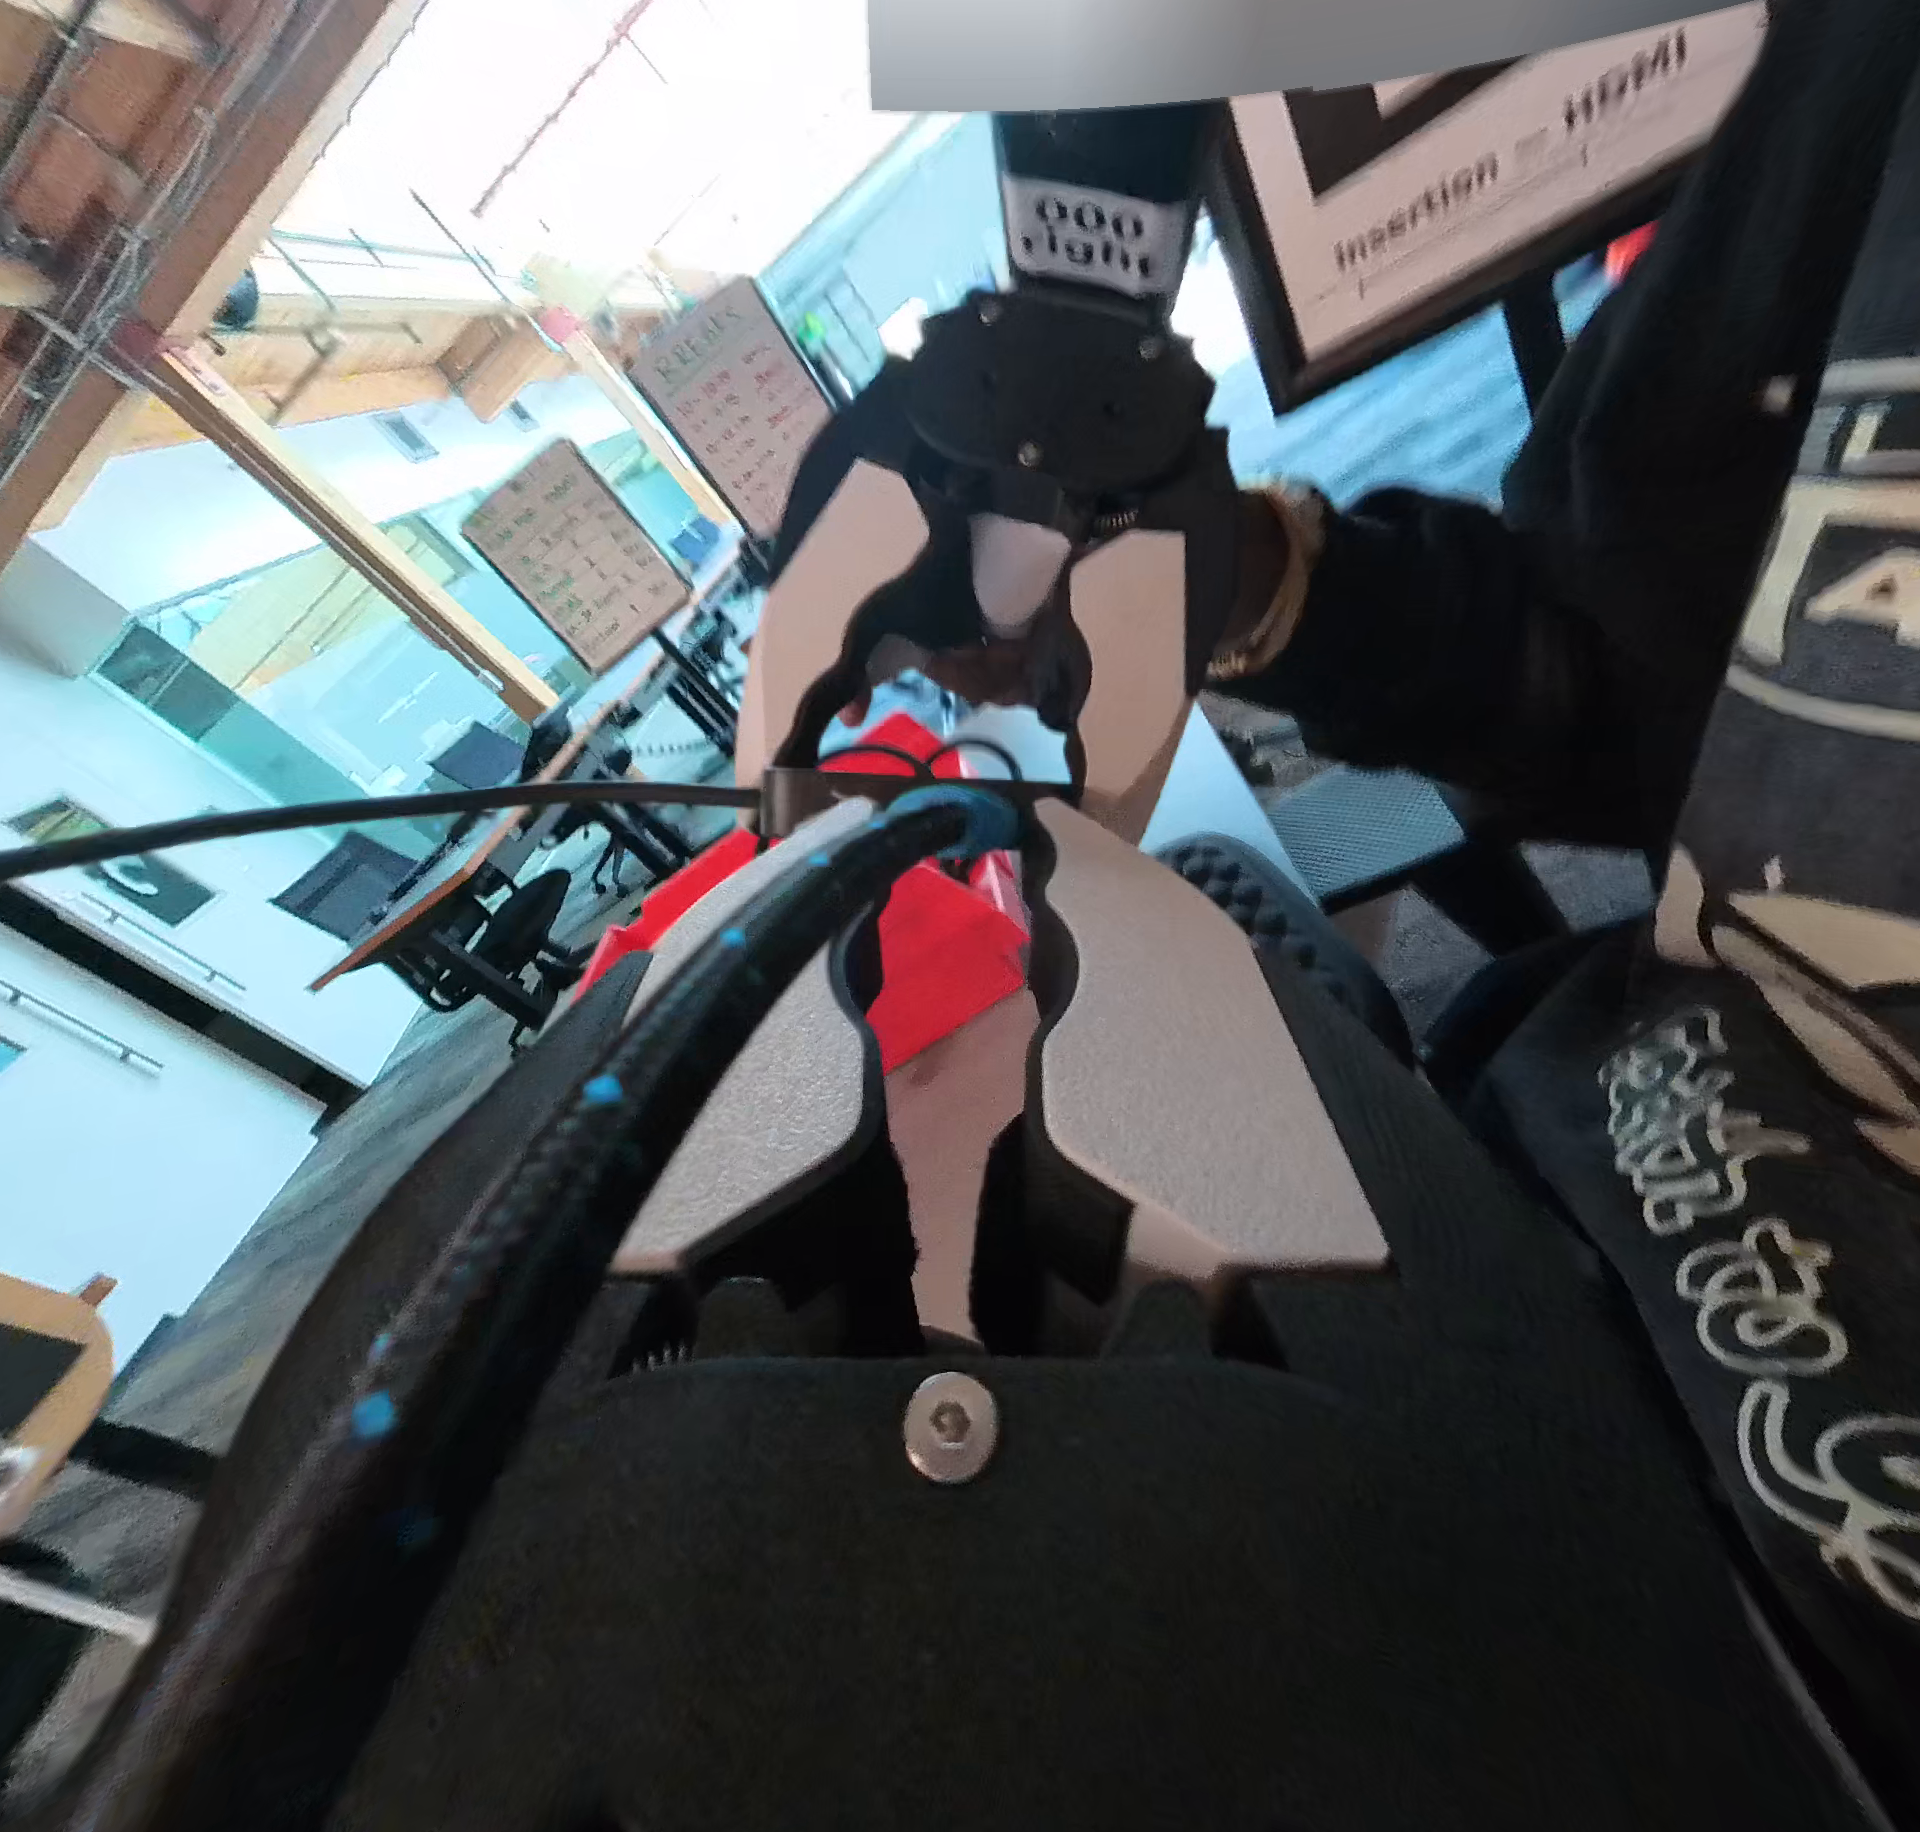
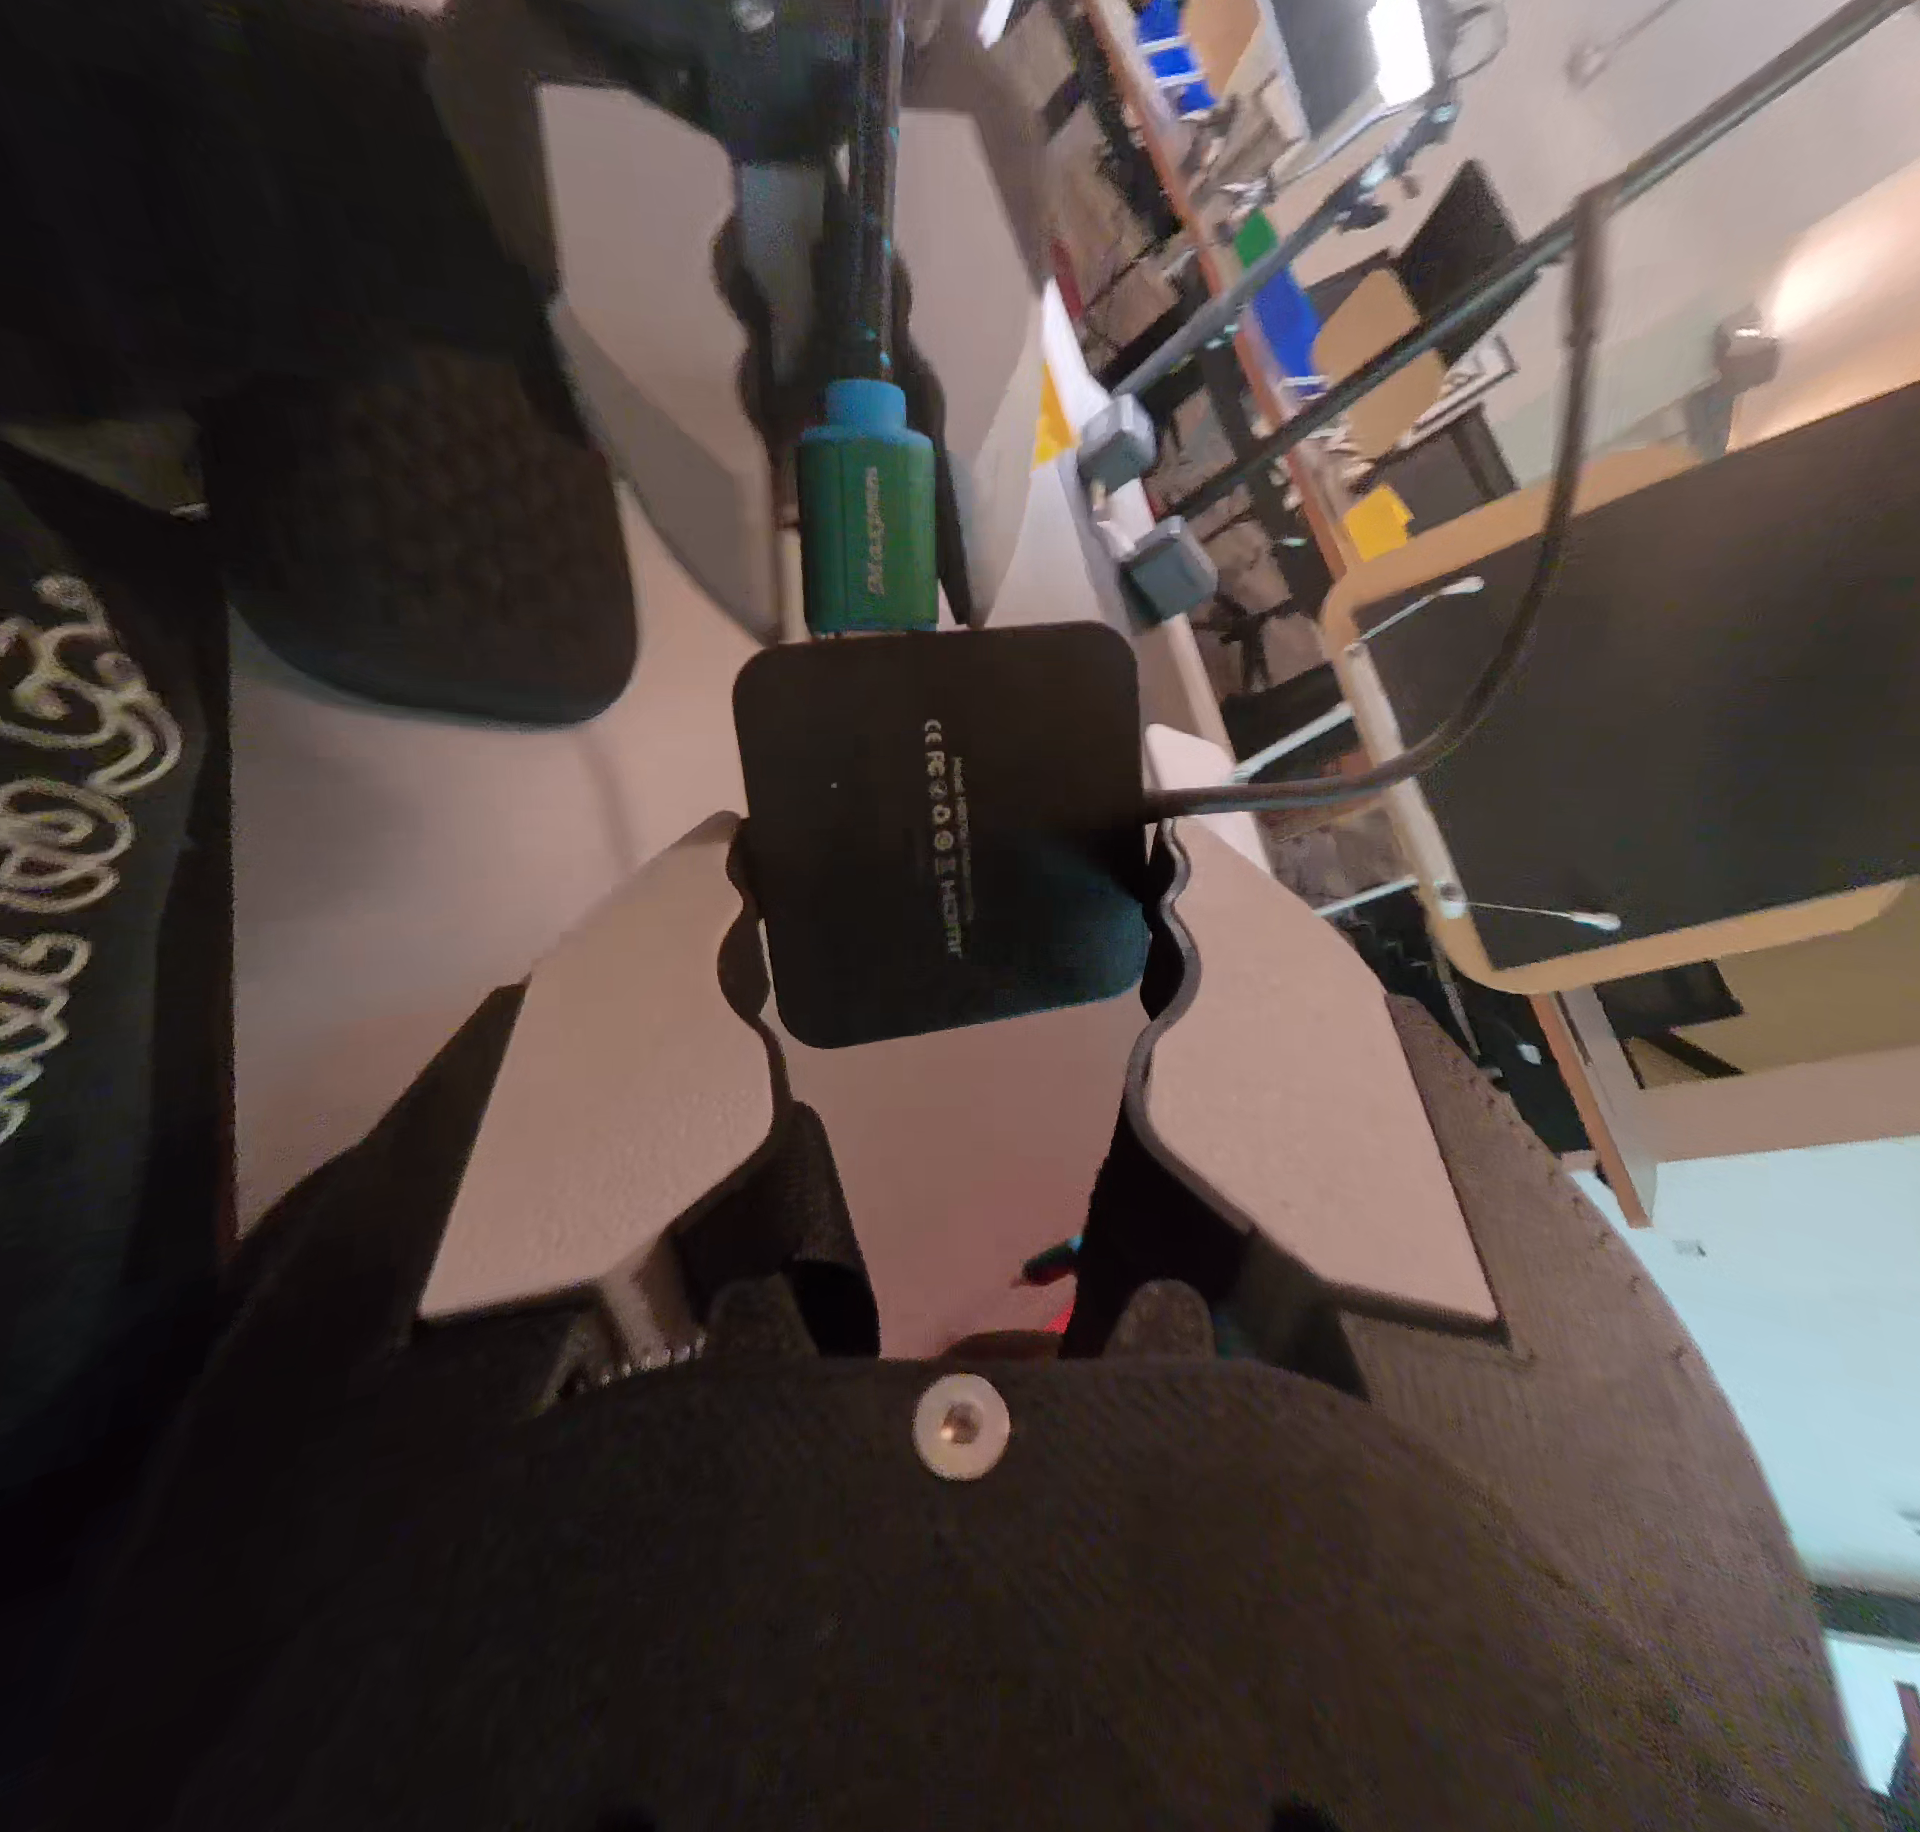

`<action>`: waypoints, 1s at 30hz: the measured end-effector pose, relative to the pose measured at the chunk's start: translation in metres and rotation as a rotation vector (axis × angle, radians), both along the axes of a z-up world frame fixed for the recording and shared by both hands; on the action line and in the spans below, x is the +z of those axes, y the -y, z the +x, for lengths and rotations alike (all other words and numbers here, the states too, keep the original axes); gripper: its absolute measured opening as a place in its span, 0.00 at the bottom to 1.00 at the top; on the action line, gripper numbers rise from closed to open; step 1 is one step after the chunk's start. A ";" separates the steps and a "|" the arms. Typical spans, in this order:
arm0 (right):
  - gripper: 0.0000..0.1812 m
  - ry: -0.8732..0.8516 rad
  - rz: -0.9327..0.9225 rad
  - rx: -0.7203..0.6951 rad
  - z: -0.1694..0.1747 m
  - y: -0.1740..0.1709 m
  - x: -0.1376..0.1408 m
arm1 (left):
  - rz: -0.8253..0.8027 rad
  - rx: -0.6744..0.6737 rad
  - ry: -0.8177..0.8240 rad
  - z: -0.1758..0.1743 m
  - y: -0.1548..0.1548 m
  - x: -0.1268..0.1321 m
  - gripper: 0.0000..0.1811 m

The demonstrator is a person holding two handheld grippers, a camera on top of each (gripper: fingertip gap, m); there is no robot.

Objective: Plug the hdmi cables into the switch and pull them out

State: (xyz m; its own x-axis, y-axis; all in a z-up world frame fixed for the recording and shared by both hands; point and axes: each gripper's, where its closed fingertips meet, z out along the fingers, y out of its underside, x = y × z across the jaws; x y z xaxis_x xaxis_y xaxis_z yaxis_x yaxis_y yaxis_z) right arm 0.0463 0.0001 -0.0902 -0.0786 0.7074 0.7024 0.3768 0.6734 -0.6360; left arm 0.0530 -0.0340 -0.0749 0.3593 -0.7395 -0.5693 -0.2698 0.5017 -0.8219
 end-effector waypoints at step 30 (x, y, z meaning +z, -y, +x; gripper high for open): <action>0.40 -0.045 -0.598 -1.012 0.139 -0.233 -0.073 | 0.022 0.192 0.394 -0.074 -0.030 0.045 0.20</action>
